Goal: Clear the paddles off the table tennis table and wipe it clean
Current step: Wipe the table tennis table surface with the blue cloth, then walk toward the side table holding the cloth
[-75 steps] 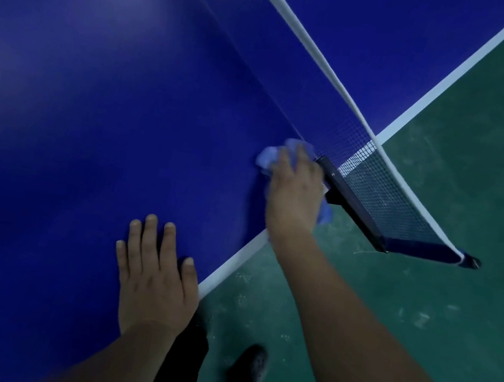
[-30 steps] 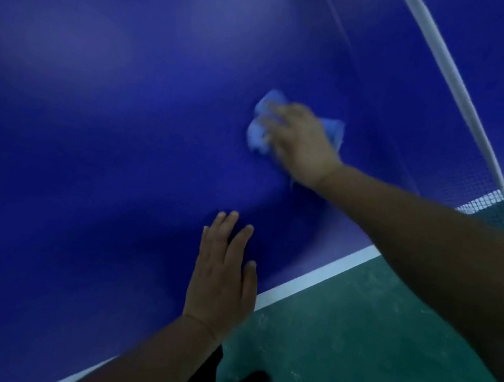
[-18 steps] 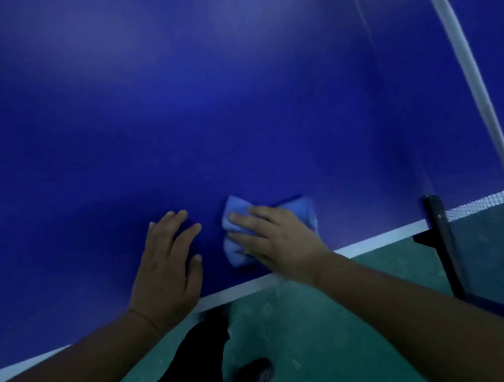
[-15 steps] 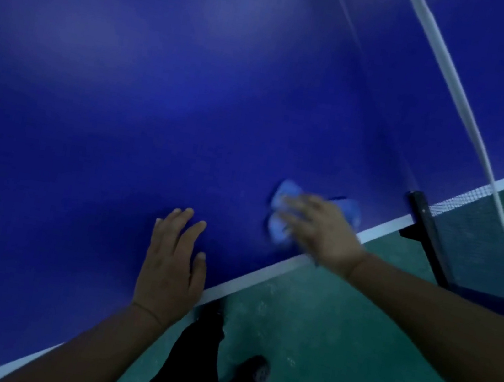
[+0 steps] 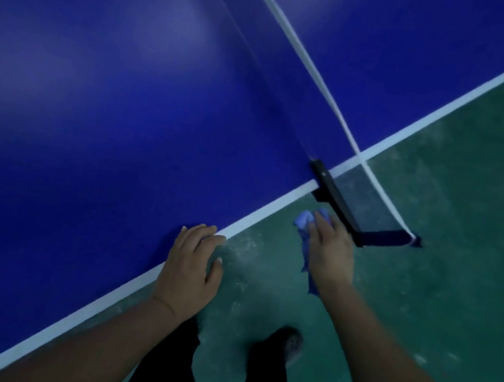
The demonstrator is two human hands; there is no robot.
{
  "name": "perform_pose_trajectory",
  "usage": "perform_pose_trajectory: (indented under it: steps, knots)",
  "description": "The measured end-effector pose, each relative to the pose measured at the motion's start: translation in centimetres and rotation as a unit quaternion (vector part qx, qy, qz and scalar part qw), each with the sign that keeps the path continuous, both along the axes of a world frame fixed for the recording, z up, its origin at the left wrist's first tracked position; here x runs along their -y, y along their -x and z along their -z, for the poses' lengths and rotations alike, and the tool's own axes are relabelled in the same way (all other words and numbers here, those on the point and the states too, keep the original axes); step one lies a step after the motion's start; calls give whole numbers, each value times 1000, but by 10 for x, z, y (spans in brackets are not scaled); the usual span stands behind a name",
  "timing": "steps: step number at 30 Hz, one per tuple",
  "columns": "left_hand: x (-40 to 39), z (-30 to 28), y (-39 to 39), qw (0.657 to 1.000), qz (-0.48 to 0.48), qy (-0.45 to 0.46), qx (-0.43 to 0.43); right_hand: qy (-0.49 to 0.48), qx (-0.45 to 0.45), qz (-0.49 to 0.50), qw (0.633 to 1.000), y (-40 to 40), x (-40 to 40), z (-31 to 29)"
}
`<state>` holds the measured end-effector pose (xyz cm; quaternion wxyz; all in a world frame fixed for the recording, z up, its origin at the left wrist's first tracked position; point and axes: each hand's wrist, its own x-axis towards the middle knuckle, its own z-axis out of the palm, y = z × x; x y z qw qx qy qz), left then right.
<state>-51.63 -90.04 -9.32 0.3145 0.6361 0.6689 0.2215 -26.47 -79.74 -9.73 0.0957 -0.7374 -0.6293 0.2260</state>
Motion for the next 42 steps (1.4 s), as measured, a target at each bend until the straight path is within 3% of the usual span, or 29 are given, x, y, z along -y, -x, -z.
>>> perform_pose_trajectory:
  steps: [5, 12, 20, 25, 35, 42]
  knots:
    - [-8, -18, -78, 996, 57, 69, 12, 46, -71, 45, 995, -99, 85, -24]
    - [-17, -61, -242, 989, 88, 109, 43, 29, -138, 115, 983, -253, 162, -70]
    - [-60, -117, -438, 975, 173, 99, 99, -76, -151, 287, 943, -435, 177, -122]
    - [-129, -148, -513, 970, 176, 70, 154, -78, -180, 321, 926, -495, 124, -127]
    - [-342, -131, -629, 972, 105, 104, 184, -67, -208, 341, 915, -606, -92, -127]
    - [-511, -144, -740, 963, 177, 105, 177, -79, -193, 396, 894, -710, -244, -149]
